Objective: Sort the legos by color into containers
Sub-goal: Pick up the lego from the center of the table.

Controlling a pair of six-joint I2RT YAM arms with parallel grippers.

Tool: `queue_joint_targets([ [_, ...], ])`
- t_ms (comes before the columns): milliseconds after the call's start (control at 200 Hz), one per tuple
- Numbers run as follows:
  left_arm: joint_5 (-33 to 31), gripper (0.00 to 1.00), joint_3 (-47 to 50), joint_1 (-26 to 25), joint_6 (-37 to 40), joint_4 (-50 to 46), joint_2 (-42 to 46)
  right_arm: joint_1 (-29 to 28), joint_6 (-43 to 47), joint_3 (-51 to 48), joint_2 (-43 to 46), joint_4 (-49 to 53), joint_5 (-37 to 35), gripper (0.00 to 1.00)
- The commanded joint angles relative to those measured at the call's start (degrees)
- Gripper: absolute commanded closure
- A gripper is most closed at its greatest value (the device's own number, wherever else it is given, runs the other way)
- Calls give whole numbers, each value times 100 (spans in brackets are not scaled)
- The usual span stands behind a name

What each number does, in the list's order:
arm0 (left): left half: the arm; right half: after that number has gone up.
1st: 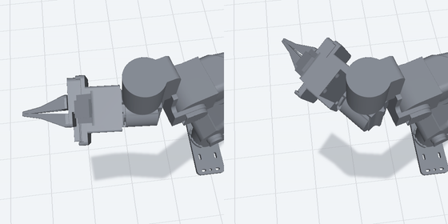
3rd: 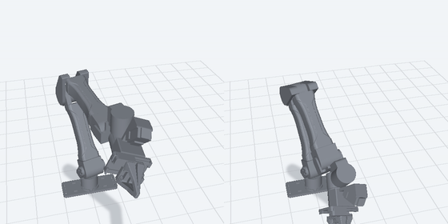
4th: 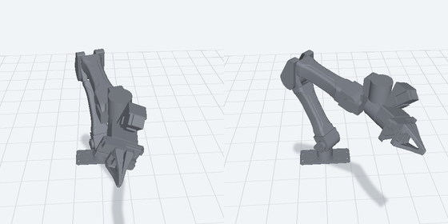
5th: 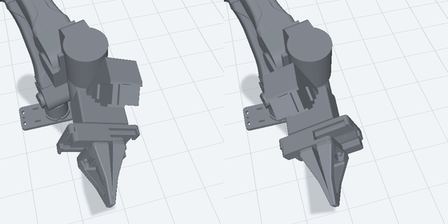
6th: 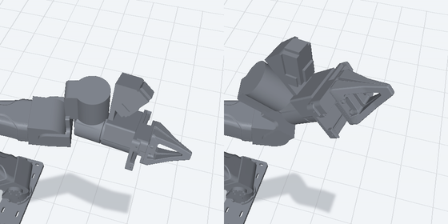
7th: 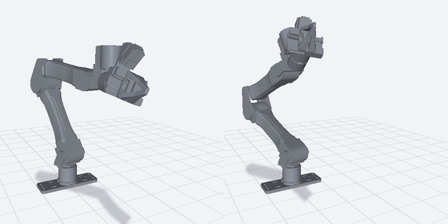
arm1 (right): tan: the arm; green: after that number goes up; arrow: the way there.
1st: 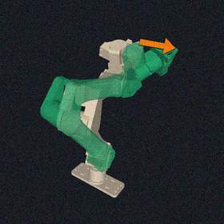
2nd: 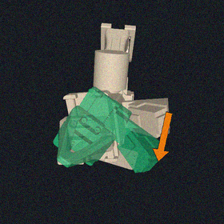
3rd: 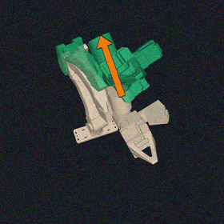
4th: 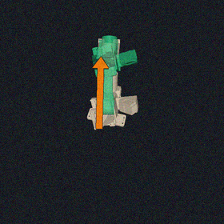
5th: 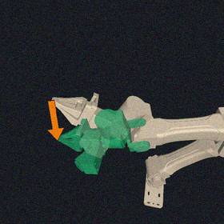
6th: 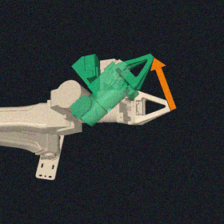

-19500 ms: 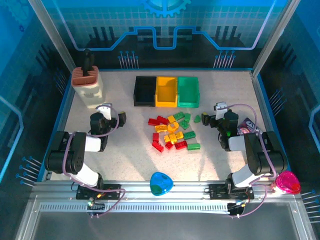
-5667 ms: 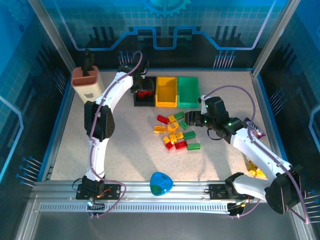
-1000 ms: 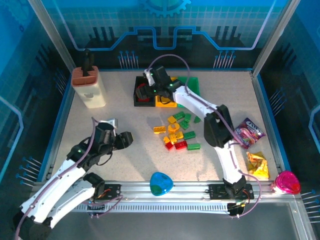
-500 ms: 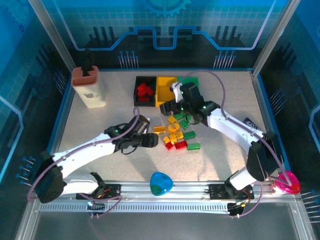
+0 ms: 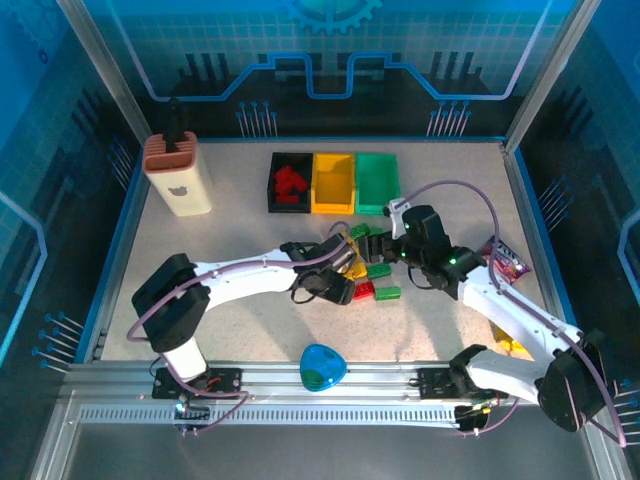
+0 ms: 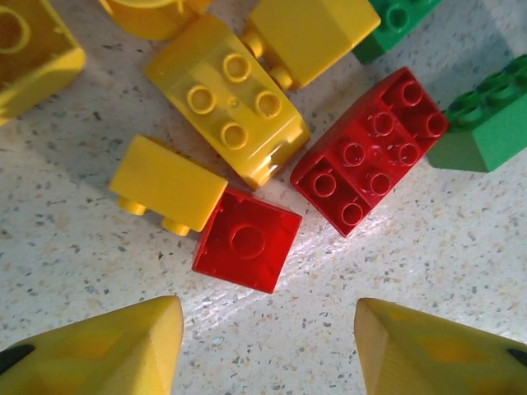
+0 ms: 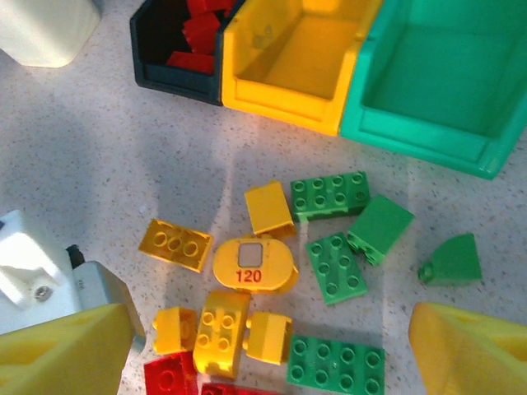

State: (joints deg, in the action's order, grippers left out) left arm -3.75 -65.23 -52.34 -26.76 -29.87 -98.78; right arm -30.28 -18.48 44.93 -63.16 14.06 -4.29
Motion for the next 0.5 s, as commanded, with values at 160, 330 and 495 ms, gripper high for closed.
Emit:
queue_joint_targets([
  [160, -421, 37, -306, -85, 63, -419, -440, 128, -200, -472, 436, 4, -99, 12],
  [330, -626, 34, -470, 117, -14, -581, -371, 146, -228, -569, 525, 61, -105, 13],
  [495, -300, 33, -415, 751, -101, -407, 18, 185, -274, -683, 618, 46, -108, 13],
])
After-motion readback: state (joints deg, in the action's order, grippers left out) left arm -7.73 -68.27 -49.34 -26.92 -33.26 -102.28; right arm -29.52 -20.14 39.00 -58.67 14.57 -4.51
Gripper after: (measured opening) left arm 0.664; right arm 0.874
